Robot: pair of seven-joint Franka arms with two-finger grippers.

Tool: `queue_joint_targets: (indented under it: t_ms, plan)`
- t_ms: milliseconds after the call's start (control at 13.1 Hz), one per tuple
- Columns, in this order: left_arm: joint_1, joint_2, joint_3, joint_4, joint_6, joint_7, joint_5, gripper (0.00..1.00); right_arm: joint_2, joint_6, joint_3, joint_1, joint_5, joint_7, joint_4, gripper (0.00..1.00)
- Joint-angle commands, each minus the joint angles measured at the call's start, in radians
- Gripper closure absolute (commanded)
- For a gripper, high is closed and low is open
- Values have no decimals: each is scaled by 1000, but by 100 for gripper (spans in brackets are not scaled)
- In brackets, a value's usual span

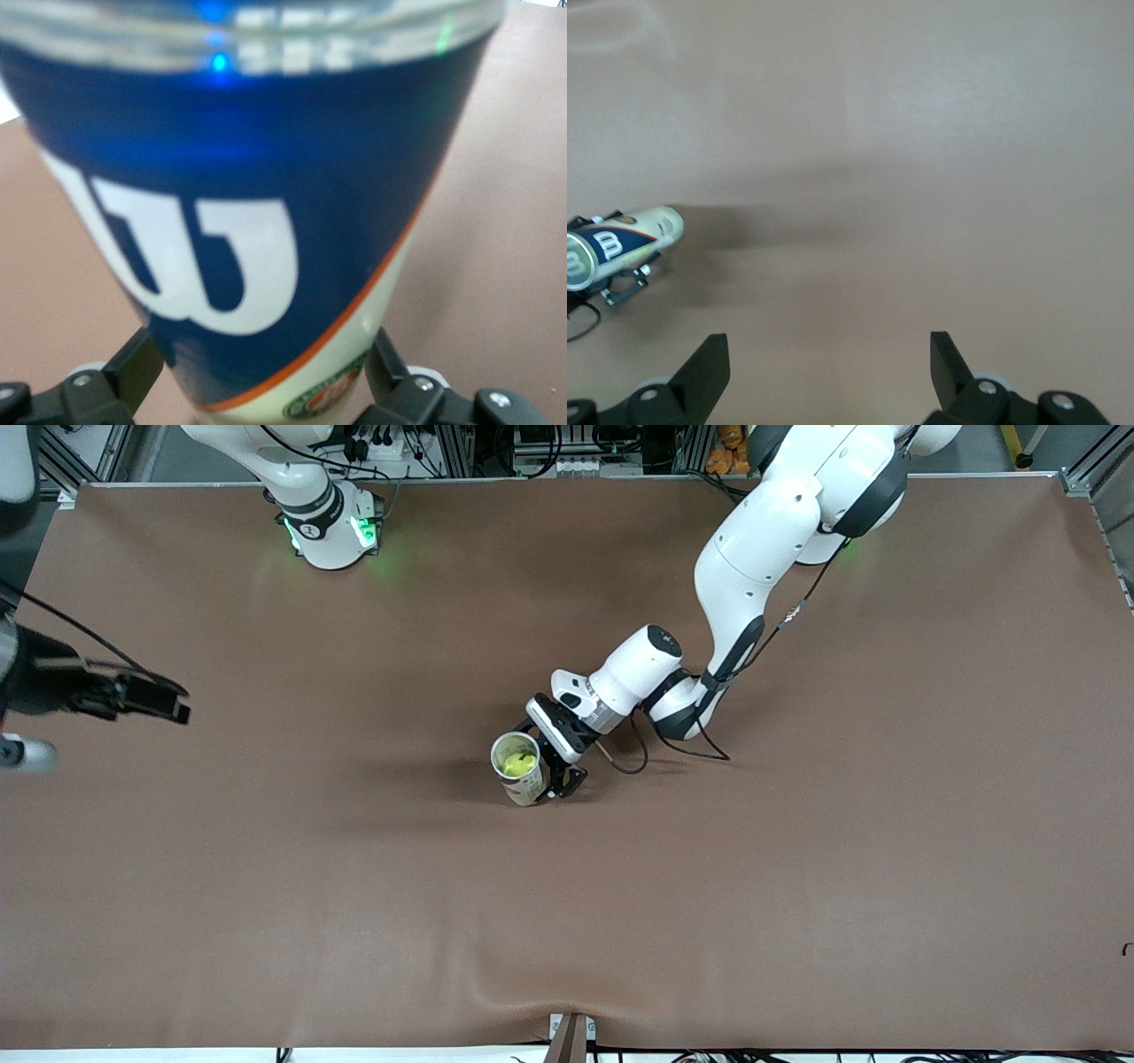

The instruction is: Insert tennis ball vertically with right arm

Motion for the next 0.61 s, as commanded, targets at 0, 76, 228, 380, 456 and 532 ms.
queue_joint_targets:
  t_ms: [0,76,228,380,456,532]
  plan:
    - [12,-71,3,-97,1,-7,22,0,-190,75,-6,19,-75,-34,-251,0]
    - [30,-85,3,-129,1,-1,23,0,-229,76,-5,17,-82,-65,-287,0]
    - [58,-129,3,-195,1,3,38,0,-260,78,-3,11,-91,-96,-334,0]
    - [78,-164,1,-260,-1,2,48,0,-280,107,-8,3,-97,-128,-370,0]
    - [90,-174,3,-280,-1,2,51,0,-274,113,-9,3,-97,-130,-365,0]
    - [95,-180,3,-299,-1,0,58,0,-265,116,-9,3,-108,-130,-343,0]
